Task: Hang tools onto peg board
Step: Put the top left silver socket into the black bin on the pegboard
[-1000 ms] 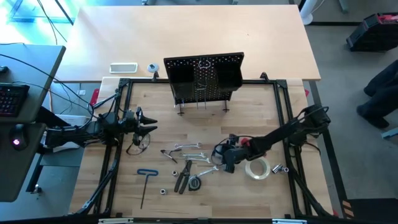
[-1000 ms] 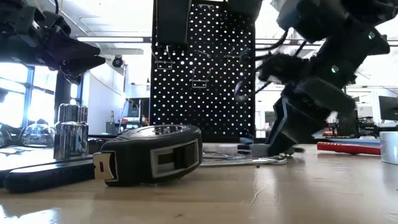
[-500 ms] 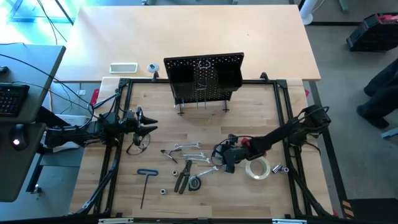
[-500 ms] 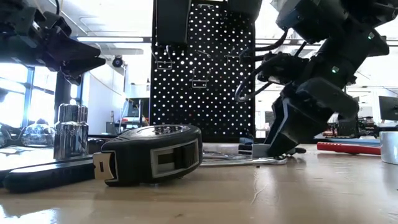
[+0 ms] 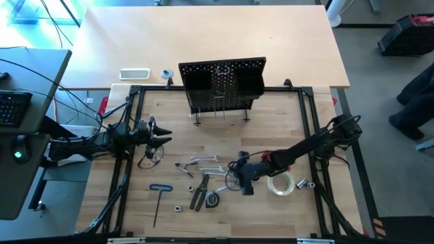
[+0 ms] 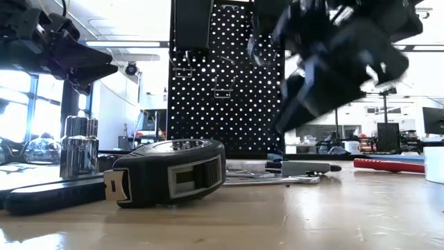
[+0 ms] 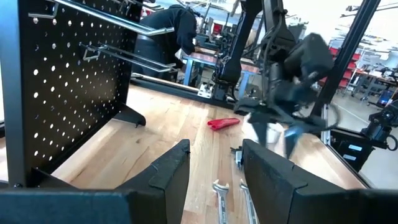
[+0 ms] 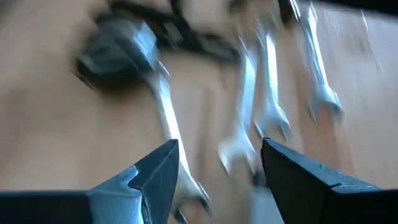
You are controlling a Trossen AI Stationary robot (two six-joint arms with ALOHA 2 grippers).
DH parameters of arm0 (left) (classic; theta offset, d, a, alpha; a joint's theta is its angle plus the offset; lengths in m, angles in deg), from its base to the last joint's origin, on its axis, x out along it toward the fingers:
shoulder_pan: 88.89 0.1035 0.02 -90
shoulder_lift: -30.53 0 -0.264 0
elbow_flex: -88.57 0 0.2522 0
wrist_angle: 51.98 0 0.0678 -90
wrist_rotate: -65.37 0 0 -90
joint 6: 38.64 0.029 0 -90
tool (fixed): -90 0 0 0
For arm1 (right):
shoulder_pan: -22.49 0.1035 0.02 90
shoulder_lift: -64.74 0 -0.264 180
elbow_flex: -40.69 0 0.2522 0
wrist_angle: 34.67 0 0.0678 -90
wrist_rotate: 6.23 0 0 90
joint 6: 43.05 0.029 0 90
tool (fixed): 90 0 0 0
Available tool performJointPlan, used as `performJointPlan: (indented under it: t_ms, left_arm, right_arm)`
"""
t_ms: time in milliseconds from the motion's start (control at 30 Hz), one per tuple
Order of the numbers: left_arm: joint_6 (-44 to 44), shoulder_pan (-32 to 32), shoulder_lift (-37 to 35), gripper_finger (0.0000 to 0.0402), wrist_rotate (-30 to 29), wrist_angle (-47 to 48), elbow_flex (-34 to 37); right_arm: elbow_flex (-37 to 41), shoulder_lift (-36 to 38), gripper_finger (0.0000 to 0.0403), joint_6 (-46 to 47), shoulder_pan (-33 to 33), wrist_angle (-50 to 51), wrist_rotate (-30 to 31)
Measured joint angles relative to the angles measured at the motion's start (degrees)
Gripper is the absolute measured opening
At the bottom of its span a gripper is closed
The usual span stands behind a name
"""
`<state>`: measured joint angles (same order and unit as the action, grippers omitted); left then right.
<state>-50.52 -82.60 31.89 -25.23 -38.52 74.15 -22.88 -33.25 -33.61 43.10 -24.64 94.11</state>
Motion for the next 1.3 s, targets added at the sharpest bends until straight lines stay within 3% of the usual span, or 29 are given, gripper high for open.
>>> performJointPlan:
  t_ms: [133,300,400,700,833,1033,1300]
  left_arm:
    - [-0.45,-0.02,-0.02,0.0137,0.48,0.02,0.0]
    - [-2.42,-1.1,1.34,0.0137,7.3,-1.24,0.0]
    - [-2.49,-2.29,3.16,0.0137,8.04,-1.3,-0.02]
    - [-3.1,-3.13,9.15,0.0137,6.25,-1.07,-0.02]
    - [-5.21,-3.73,10.89,0.0137,8.55,-1.39,-0.02]
    - [-10.91,-8.84,13.89,0.0137,14.77,-2.29,-0.02]
    - [-12.15,-14.09,15.89,0.0137,12.73,-2.32,-0.02]
  right_arm:
    - [-1.01,-0.71,0.0222,-3.33,-1.47,-7.52,-3.01]
    - [-3.41,-3.52,0.0222,-6.55,-2.93,-12.54,-6.22]
    - [-6.86,-7.55,0.0222,-8.91,-3.61,-16.28,-8.58]
    - [-21.09,-20.62,0.0222,-9.33,-6.44,-15.78,-14.98]
    - [-25.59,-24.45,0.0222,-9.42,-6.39,-15.02,-15.48]
    - [-31.18,-29.08,0.0222,-8.38,-5.58,-14.7,-17.5]
    - [-37.37,-35.68,0.0222,-7.98,-5.12,-14.64,-16.37]
